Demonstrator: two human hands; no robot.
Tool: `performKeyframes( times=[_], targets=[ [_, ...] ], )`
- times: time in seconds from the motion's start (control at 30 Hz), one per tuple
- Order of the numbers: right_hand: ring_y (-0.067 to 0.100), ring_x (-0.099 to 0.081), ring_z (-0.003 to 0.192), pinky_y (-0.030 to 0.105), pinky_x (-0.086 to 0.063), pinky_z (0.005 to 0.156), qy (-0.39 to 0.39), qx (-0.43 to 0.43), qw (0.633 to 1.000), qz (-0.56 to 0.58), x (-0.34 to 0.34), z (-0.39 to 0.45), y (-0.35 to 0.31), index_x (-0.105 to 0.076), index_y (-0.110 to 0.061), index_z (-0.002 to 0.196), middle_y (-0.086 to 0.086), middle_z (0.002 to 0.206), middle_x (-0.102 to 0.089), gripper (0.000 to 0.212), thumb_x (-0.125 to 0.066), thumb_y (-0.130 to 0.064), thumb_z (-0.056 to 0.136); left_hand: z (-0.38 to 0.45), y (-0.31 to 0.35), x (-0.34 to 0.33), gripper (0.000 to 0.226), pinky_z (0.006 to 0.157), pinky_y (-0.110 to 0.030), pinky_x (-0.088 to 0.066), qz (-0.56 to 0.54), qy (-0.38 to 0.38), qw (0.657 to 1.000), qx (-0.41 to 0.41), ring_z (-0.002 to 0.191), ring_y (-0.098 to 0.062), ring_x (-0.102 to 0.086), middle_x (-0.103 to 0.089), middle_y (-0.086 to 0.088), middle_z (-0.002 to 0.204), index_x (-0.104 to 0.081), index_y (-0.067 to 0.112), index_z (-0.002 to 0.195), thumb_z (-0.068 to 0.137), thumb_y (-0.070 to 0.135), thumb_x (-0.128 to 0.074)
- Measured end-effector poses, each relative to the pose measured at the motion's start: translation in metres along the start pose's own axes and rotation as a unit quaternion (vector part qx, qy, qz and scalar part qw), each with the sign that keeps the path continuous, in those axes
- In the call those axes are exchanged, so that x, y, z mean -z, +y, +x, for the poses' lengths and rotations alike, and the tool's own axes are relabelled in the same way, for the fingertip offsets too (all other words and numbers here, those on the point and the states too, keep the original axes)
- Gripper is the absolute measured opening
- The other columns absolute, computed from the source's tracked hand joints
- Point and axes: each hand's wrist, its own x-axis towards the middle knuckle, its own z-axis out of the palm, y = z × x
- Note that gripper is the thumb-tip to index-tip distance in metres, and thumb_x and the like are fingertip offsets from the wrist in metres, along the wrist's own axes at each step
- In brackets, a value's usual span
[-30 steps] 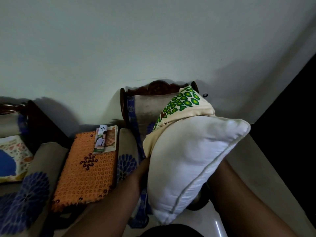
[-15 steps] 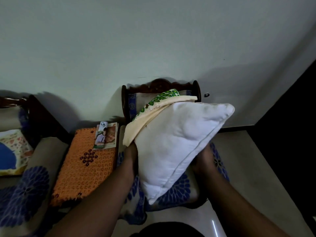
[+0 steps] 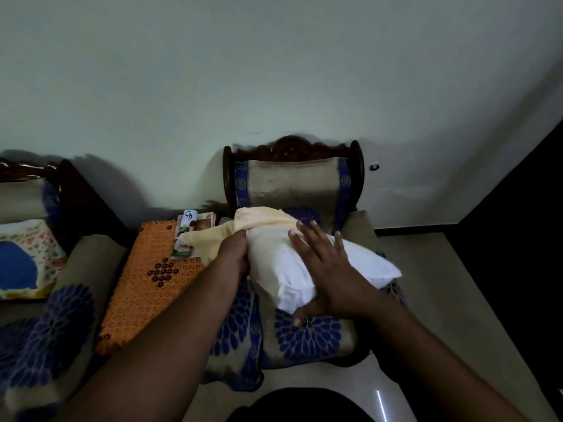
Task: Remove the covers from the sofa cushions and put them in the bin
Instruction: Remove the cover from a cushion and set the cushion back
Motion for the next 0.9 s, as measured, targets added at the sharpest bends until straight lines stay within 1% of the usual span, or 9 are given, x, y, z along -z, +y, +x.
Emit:
performKeyframes(
  times=[0.1, 0.17, 0.27, 0.33, 0.4, 0.5, 0.57, 0.67, 0.9],
  targets=[
    [0.026, -0.023, 0.150, 0.057, -0.026, 0.119, 0.072, -0.052, 0.994, 0.065, -0.005, 0.013, -0.009, -0.001, -0.039, 0.159, 0.003, 0.164, -0.022, 0.118, -0.070, -0.073, 0.069, -0.004, 0.001, 0.003, 0.049, 0.070, -0.035, -0.049, 0.025, -0.035, 0.999, 0.031, 0.096, -0.030, -0.061, -0.063, -0.019, 0.127, -0.061, 0.005, 0.129, 0.096, 0.040, -0.063],
    [0.022, -0.052, 0.128, 0.046, -0.048, 0.099, 0.144, -0.070, 0.984, 0.083, -0.007, 0.017, 0.004, -0.028, -0.039, 0.154, 0.001, 0.147, -0.049, 0.088, -0.069, -0.058, 0.078, -0.008, -0.001, 0.008, 0.038, 0.072, -0.034, -0.052, 0.034, -0.036, 0.999, 0.020, 0.092, -0.029, -0.065, -0.071, -0.015, 0.110, -0.067, 0.006, 0.116, 0.095, 0.038, -0.063],
    [0.022, -0.062, 0.110, 0.041, -0.053, 0.084, 0.205, -0.128, 0.961, 0.132, -0.008, 0.017, 0.020, -0.053, -0.030, 0.137, -0.001, 0.129, -0.060, 0.061, -0.078, -0.032, 0.082, -0.008, -0.001, 0.019, 0.031, 0.063, -0.032, -0.051, 0.178, 0.027, 0.979, -0.095, 0.081, -0.028, -0.067, -0.074, -0.012, 0.093, -0.073, 0.010, 0.098, 0.090, 0.039, -0.065],
    [0.024, -0.062, 0.110, 0.038, -0.052, 0.083, 0.217, -0.173, 0.949, 0.150, -0.010, 0.018, 0.028, -0.057, -0.025, 0.134, 0.001, 0.129, -0.061, 0.055, -0.077, -0.028, 0.083, -0.006, 0.002, 0.024, 0.027, 0.065, -0.035, -0.046, 0.342, 0.046, 0.914, -0.216, 0.080, -0.026, -0.063, -0.070, -0.006, 0.086, -0.069, 0.013, 0.089, 0.095, 0.036, -0.057],
    [0.021, -0.060, 0.110, 0.031, -0.046, 0.081, 0.215, -0.194, 0.944, 0.158, -0.012, 0.018, 0.033, -0.057, -0.023, 0.135, 0.002, 0.130, -0.060, 0.054, -0.076, -0.028, 0.085, -0.007, 0.001, 0.027, 0.026, 0.061, -0.035, -0.035, 0.494, 0.077, 0.806, -0.317, 0.076, -0.025, -0.057, -0.062, -0.002, 0.082, -0.058, 0.014, 0.085, 0.100, 0.034, -0.051],
    [0.019, -0.058, 0.110, 0.025, -0.038, 0.079, 0.235, -0.188, 0.943, 0.143, -0.011, 0.017, 0.038, -0.057, -0.023, 0.135, 0.002, 0.130, -0.060, 0.054, -0.076, -0.026, 0.085, -0.004, -0.006, 0.031, 0.023, 0.064, -0.034, -0.035, 0.569, 0.110, 0.712, -0.396, 0.083, -0.032, -0.061, -0.065, -0.009, 0.091, -0.056, 0.013, 0.101, 0.102, 0.035, -0.048],
    [0.019, -0.057, 0.109, 0.026, -0.037, 0.077, 0.238, -0.184, 0.945, 0.126, -0.008, 0.016, 0.037, -0.056, -0.023, 0.137, 0.004, 0.130, -0.060, 0.055, -0.074, -0.027, 0.085, -0.003, -0.009, 0.030, 0.022, 0.064, -0.037, -0.044, 0.539, 0.102, 0.755, -0.358, 0.082, -0.033, -0.064, -0.067, -0.009, 0.089, -0.057, 0.013, 0.101, 0.101, 0.034, -0.050],
    [0.022, -0.058, 0.105, 0.032, -0.045, 0.073, 0.217, -0.175, 0.958, 0.067, -0.007, 0.017, 0.031, -0.051, -0.030, 0.140, 0.004, 0.126, -0.059, 0.056, -0.061, -0.043, 0.086, -0.007, -0.007, 0.021, 0.021, 0.061, -0.043, -0.057, 0.349, 0.001, 0.908, -0.232, 0.069, -0.025, -0.065, -0.067, -0.008, 0.077, -0.065, 0.013, 0.091, 0.099, 0.031, -0.056],
    [0.026, -0.060, 0.104, 0.040, -0.054, 0.066, 0.113, -0.094, 0.987, -0.071, -0.013, 0.027, 0.022, -0.039, -0.040, 0.147, 0.000, 0.130, -0.053, 0.056, -0.044, -0.046, 0.092, -0.025, 0.014, -0.009, 0.035, 0.068, -0.029, -0.046, 0.287, -0.009, 0.918, -0.275, 0.078, -0.020, -0.064, -0.069, -0.004, 0.080, -0.069, 0.014, 0.084, 0.100, 0.041, -0.053]
  ],
)
